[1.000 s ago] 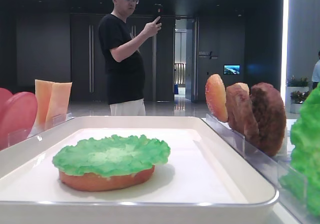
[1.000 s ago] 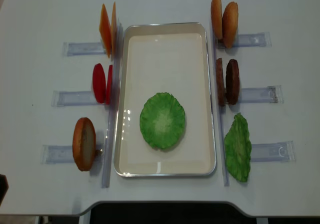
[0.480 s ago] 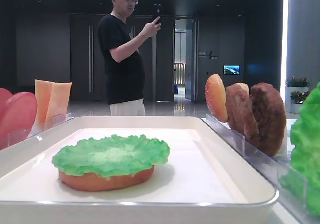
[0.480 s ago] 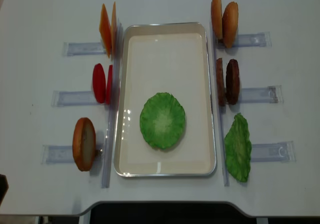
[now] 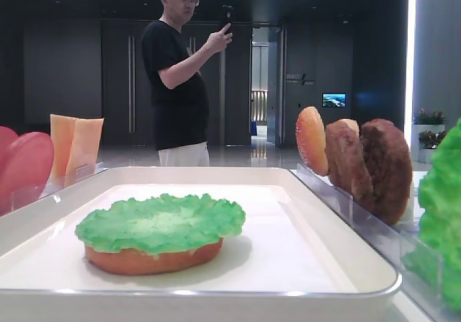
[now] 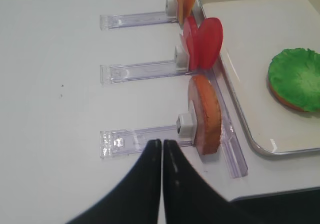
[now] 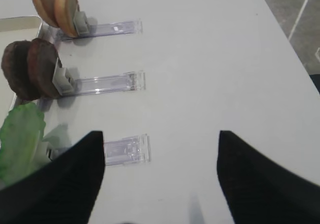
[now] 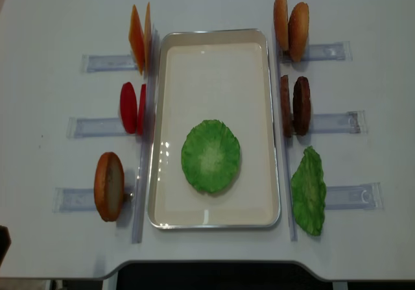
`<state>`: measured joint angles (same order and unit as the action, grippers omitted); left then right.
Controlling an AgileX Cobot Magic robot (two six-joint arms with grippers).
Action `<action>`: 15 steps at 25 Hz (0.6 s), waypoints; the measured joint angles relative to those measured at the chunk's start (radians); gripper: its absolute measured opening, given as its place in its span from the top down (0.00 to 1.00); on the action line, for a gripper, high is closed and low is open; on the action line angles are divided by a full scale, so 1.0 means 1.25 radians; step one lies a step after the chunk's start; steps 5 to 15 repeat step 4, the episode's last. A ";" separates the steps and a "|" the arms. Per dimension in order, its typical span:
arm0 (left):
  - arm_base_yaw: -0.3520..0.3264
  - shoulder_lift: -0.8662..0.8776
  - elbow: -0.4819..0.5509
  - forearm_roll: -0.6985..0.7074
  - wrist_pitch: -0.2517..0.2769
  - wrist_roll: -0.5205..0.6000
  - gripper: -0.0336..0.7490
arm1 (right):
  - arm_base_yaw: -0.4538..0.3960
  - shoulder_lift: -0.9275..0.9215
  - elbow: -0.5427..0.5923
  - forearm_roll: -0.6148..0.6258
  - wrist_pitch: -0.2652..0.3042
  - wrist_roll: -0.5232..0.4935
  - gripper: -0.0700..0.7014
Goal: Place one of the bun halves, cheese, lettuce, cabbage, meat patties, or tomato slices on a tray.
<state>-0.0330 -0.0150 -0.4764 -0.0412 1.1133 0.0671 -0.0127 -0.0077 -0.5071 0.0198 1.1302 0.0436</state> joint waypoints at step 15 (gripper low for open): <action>0.000 0.000 0.000 0.000 0.000 0.000 0.96 | -0.019 0.000 0.000 0.000 0.000 0.000 0.32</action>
